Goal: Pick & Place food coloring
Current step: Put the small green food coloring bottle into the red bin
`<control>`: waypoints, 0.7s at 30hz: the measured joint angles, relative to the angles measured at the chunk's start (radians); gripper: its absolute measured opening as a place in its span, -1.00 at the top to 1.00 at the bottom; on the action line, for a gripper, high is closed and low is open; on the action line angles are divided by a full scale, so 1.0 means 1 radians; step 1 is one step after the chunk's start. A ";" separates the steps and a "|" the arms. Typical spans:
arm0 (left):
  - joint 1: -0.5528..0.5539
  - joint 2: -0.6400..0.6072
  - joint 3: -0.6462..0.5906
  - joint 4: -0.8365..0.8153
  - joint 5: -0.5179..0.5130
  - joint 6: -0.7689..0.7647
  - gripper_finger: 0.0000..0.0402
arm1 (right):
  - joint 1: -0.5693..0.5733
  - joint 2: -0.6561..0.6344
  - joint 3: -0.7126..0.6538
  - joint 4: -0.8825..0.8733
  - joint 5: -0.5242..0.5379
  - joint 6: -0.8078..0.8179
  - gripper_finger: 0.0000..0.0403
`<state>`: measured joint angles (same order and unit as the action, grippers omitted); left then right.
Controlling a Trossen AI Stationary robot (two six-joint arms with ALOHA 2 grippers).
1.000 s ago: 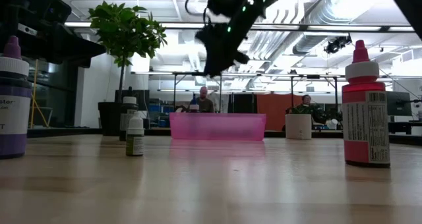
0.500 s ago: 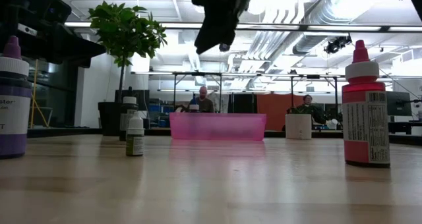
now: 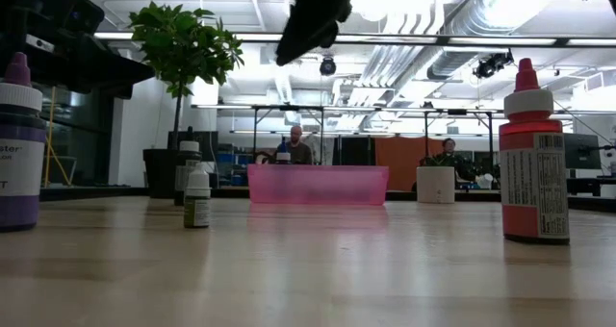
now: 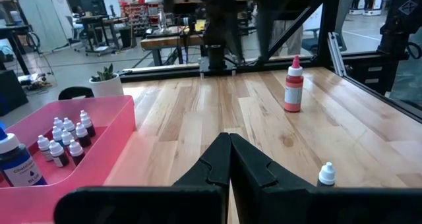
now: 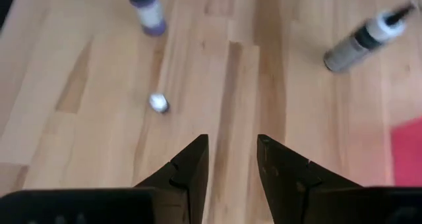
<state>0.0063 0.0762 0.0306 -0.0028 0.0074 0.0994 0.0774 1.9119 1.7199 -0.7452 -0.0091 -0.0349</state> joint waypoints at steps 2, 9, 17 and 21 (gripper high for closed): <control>0.000 0.000 0.000 0.000 0.000 0.000 1.00 | 0.018 0.017 0.015 0.017 0.004 0.000 0.41; 0.000 0.000 0.000 0.000 0.000 0.000 1.00 | 0.063 0.154 0.177 -0.004 0.057 0.000 0.41; 0.000 0.000 0.000 0.000 0.001 0.000 1.00 | 0.128 0.318 0.317 -0.077 0.091 -0.065 0.41; 0.000 0.000 0.000 0.000 0.001 0.000 1.00 | 0.152 0.369 0.333 -0.090 0.078 -0.002 0.41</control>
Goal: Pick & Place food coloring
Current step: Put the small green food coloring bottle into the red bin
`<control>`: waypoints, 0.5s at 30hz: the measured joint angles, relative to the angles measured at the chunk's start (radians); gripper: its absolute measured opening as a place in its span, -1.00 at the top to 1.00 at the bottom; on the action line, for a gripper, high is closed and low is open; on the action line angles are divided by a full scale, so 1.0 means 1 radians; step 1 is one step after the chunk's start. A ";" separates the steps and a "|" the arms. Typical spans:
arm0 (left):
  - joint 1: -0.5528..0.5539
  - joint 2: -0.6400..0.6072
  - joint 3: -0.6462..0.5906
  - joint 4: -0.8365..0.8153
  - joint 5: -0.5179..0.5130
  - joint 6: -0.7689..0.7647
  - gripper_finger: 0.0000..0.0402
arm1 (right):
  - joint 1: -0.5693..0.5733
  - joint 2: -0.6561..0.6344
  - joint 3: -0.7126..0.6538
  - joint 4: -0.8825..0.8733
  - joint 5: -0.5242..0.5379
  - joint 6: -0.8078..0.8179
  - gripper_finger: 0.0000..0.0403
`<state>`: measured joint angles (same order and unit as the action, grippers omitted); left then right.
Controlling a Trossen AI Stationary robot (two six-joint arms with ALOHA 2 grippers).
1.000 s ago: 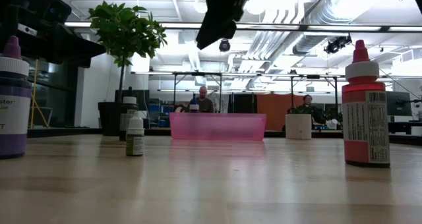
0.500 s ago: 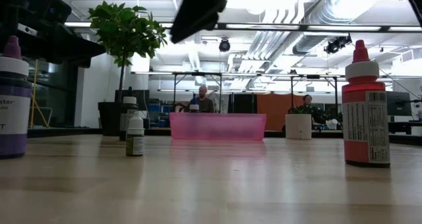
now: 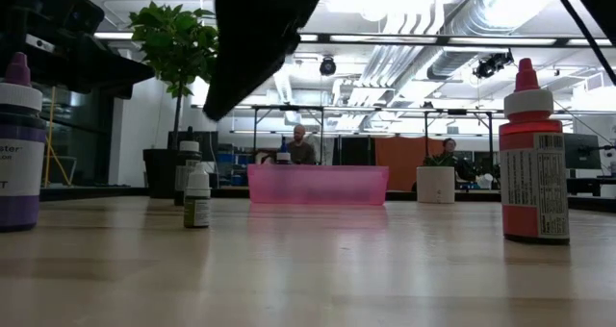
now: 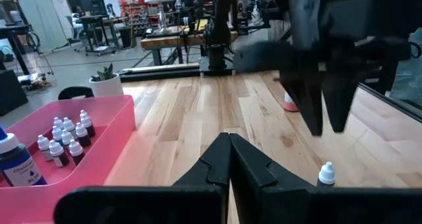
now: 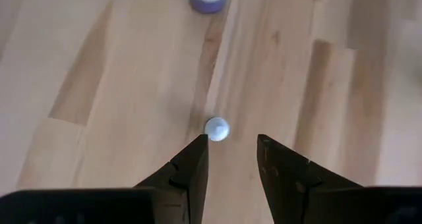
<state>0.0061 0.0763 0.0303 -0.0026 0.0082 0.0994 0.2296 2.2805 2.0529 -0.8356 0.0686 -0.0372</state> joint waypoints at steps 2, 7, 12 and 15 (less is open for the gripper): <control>0.000 0.000 0.000 0.000 0.000 0.000 1.00 | 0.008 0.021 0.005 0.001 -0.007 0.040 0.41; 0.000 0.000 0.000 0.000 0.000 0.000 1.00 | 0.010 0.057 0.014 0.010 -0.047 0.129 0.40; 0.000 0.000 0.000 0.000 0.000 0.000 1.00 | -0.001 0.076 0.014 0.020 -0.050 0.175 0.26; 0.000 0.000 0.000 0.000 0.000 0.000 1.00 | -0.008 0.079 0.014 0.018 -0.040 0.197 0.12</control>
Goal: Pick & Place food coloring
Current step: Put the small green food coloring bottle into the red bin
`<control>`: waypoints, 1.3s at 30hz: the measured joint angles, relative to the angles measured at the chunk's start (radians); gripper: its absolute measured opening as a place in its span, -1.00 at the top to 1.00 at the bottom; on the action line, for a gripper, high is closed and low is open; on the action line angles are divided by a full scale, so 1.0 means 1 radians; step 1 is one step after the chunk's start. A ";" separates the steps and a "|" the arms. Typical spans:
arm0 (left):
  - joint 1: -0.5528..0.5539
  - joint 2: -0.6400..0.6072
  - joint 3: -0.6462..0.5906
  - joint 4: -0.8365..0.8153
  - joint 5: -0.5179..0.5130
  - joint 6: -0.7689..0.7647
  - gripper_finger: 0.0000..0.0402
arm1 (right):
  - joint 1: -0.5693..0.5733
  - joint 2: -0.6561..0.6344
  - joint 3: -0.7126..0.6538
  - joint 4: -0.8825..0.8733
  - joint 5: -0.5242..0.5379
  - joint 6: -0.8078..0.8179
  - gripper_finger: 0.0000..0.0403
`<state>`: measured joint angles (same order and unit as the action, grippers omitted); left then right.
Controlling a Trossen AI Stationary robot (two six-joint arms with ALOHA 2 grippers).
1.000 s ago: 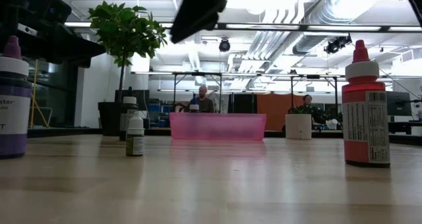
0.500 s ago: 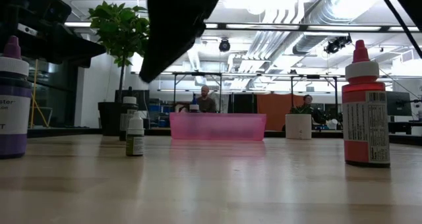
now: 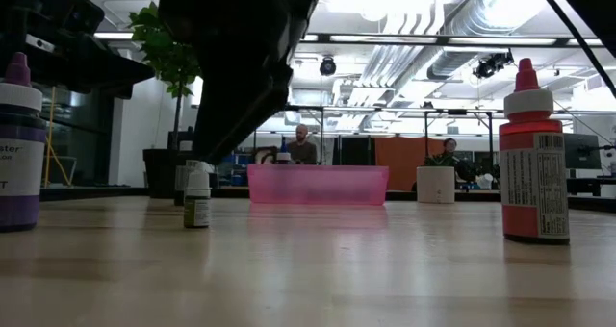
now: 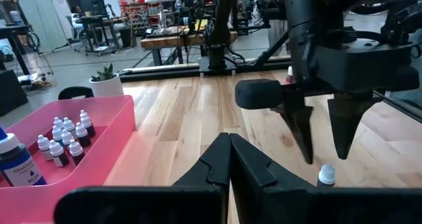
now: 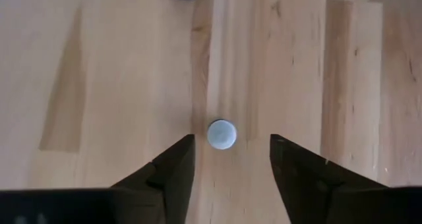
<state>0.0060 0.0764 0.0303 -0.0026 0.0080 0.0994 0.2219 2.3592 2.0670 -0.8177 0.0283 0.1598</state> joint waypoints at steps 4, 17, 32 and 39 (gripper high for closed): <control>0.000 0.000 0.000 0.000 0.000 0.000 1.00 | -0.007 0.000 0.000 -0.001 0.000 0.024 0.01; 0.000 0.000 0.000 0.000 0.000 0.000 1.00 | -0.005 0.034 0.000 0.020 -0.025 0.016 -0.01; 0.000 0.000 0.000 0.000 0.000 0.000 1.00 | -0.006 0.051 -0.002 0.056 -0.010 0.015 0.03; 0.000 0.000 0.000 0.000 0.000 0.000 1.00 | -0.007 0.052 -0.002 0.052 -0.013 0.015 0.31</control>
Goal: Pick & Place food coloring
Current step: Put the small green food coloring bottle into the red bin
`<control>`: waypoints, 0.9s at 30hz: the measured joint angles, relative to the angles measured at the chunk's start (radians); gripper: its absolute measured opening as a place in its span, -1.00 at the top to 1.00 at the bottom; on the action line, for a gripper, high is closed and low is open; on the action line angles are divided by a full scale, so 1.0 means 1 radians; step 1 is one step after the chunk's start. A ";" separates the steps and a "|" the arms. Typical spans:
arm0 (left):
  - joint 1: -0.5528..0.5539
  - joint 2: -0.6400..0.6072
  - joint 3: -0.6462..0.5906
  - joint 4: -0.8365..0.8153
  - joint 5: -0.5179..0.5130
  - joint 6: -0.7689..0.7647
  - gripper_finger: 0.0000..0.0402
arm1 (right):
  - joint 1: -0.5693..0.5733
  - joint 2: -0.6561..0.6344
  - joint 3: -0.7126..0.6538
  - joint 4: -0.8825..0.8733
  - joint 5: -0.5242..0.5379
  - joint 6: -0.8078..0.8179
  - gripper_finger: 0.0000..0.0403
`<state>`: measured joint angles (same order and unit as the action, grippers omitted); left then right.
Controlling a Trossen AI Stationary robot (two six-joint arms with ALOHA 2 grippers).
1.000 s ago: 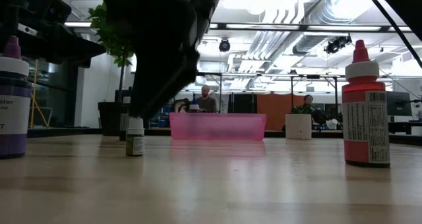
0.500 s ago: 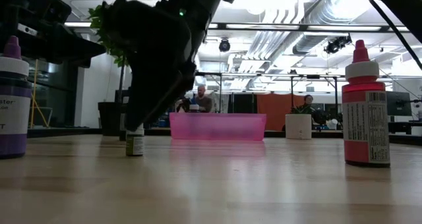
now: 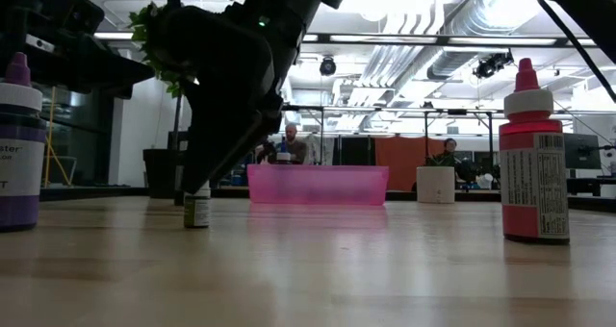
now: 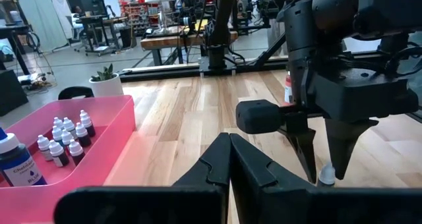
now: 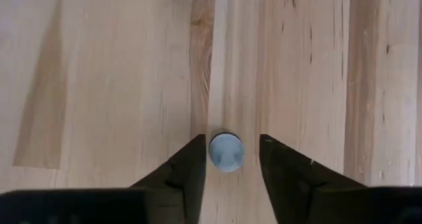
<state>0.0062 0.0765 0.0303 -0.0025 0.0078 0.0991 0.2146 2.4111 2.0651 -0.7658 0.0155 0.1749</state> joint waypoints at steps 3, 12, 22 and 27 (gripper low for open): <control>0.000 0.000 0.000 0.000 0.000 0.000 1.00 | 0.000 0.000 0.000 0.000 -0.003 0.000 0.44; 0.000 0.000 0.000 0.000 0.000 0.000 1.00 | 0.000 0.000 0.001 -0.005 -0.007 0.001 0.75; 0.000 0.000 0.000 0.000 0.000 0.000 1.00 | -0.023 -0.014 0.078 -0.117 -0.020 0.032 0.77; 0.000 0.000 0.000 0.000 0.000 0.000 1.00 | -0.047 -0.018 0.239 -0.308 0.031 0.027 0.77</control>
<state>0.0063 0.0763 0.0303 -0.0025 0.0078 0.0991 0.1673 2.3936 2.3040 -1.0739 0.0467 0.2022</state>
